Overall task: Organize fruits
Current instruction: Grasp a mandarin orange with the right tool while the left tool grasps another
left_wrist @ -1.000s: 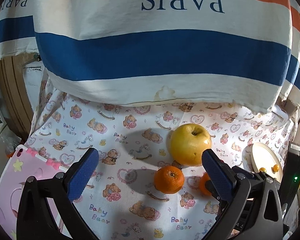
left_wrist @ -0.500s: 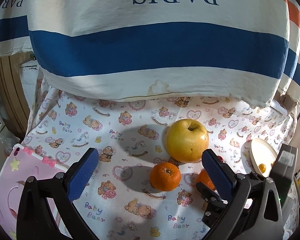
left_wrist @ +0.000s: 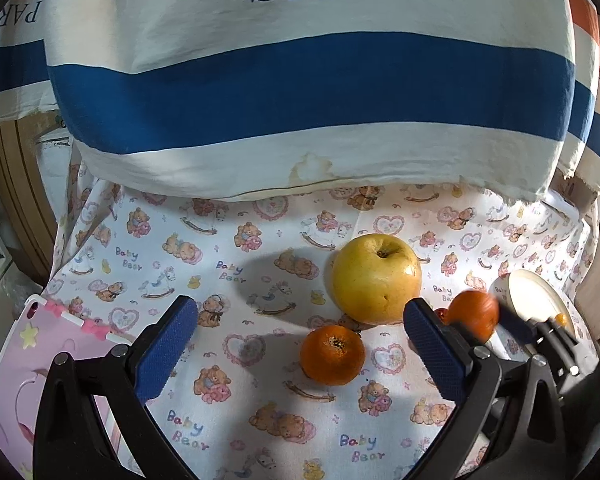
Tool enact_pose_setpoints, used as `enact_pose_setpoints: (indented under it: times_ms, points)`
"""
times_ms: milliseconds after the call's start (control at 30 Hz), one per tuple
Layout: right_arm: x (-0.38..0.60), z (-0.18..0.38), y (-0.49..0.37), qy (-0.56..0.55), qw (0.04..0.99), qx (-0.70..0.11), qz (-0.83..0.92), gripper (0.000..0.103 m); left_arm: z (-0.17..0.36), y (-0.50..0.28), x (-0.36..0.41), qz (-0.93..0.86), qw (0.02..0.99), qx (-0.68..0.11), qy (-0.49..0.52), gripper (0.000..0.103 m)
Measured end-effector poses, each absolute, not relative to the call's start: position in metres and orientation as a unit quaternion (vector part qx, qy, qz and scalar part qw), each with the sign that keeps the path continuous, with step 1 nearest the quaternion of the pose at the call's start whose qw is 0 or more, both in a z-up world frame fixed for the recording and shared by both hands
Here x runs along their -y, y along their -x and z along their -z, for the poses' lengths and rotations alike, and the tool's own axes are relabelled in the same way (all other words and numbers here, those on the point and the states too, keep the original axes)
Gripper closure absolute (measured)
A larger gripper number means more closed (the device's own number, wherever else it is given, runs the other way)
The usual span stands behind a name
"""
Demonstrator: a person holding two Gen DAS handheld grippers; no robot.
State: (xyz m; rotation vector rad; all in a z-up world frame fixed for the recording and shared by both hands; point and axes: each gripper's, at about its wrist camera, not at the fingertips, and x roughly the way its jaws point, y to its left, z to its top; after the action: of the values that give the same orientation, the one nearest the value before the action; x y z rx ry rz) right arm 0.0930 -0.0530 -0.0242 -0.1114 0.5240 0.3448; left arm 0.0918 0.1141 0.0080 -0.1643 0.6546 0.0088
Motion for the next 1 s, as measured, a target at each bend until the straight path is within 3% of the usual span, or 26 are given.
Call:
enact_pose_setpoints:
  times_ms: [200, 333, 767, 967, 1000]
  points:
    - [0.068, 0.014, -0.088, 0.038, 0.966, -0.219, -0.131, 0.052, 0.003, -0.100, -0.110, 0.020, 0.938, -0.336, 0.089, 0.003]
    - [0.073, 0.017, -0.093, 0.036, 0.968, -0.222, -0.114, 0.052, 0.021, -0.114, -0.106, 0.028, 0.926, -0.366, 0.089, 0.012]
    - [0.074, 0.021, -0.094, 0.032, 0.965, -0.234, -0.116, 0.052, 0.046, -0.128, -0.090, 0.046, 0.904, -0.417, 0.076, 0.020]
    - [0.074, 0.020, -0.093, 0.032, 0.965, -0.234, -0.113, 0.052, 0.054, -0.134, -0.092, 0.046, 0.895, -0.436, 0.082, 0.031]
    - [0.074, 0.020, -0.093, 0.032, 0.965, -0.235, -0.112, 0.052, 0.055, -0.135, -0.092, 0.048, 0.894, -0.438, 0.083, 0.036]
